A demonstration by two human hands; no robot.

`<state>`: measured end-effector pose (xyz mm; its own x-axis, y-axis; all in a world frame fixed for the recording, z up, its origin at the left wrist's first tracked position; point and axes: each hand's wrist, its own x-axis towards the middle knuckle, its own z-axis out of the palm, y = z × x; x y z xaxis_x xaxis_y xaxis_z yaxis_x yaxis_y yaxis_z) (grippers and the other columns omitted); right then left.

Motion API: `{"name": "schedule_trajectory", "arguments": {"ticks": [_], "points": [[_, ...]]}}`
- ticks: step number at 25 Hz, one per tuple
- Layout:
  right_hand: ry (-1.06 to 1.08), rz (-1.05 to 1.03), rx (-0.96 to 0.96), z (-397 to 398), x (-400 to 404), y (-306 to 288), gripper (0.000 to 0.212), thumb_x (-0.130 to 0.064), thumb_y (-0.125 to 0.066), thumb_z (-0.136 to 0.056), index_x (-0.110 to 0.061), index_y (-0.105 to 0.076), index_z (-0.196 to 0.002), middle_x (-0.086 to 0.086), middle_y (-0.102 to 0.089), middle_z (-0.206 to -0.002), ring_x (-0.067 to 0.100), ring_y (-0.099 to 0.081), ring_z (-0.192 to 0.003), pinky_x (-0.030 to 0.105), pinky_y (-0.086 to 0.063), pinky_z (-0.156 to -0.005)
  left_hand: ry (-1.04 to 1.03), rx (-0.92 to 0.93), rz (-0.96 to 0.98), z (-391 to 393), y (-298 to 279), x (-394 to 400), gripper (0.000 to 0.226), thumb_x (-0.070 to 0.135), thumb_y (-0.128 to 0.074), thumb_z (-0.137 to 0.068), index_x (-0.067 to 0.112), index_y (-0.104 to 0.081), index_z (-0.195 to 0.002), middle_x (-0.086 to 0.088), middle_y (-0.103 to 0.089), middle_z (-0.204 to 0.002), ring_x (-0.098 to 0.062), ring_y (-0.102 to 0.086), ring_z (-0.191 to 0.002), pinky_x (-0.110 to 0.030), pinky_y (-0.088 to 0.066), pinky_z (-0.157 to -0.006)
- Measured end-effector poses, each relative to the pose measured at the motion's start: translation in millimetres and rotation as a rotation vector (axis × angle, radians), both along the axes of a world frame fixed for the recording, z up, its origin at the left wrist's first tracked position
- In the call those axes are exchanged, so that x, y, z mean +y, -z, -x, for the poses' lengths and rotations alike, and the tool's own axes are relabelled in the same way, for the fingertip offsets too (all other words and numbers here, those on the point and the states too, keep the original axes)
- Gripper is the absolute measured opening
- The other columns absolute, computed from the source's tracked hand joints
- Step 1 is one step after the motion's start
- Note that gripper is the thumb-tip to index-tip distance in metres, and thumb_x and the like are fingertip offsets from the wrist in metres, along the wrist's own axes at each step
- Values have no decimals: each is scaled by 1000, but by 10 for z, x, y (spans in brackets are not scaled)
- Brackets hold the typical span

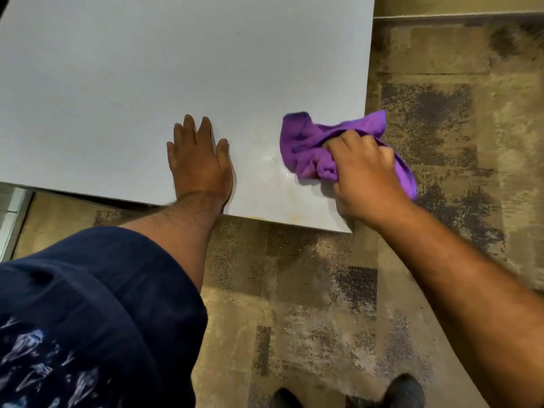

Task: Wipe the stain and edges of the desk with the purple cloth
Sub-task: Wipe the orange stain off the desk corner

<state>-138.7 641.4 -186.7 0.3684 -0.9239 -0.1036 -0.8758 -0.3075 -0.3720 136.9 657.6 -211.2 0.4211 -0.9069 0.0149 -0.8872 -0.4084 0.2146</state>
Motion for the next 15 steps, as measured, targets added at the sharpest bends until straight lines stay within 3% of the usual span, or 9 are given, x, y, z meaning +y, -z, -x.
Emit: {"name": "schedule_trajectory", "arguments": {"ticks": [4,9,15], "points": [[-28,31,-49,-425,-393,3,62,-16,-68,-83,-23,-53,-143,5,-50,-148,33,-43,-134,48,-33,-106,8,-15,5,2,12,2,58,37,-34,-112,16,-31,-166,-13,-21,-176,-33,-13,-165,-51,-9,-134],[-171,-112,-207,-572,248,52,74,-4,-66,-83,-29,-50,-150,-7,-41,-165,20,-30,-154,47,-22,-122,19,-27,4,-18,19,-10,56,32,-33,-112,16,-31,-166,-13,-20,-177,-33,-13,-165,-51,-9,-134],[-400,-169,-161,-171,812,36,67,-14,-57,-93,-39,-47,-154,-17,-53,-156,12,-43,-143,37,-28,-115,7,-21,2,-45,34,-71,53,30,-34,-112,17,-36,-164,-12,-25,-175,-32,-17,-164,-53,-13,-133]]}}
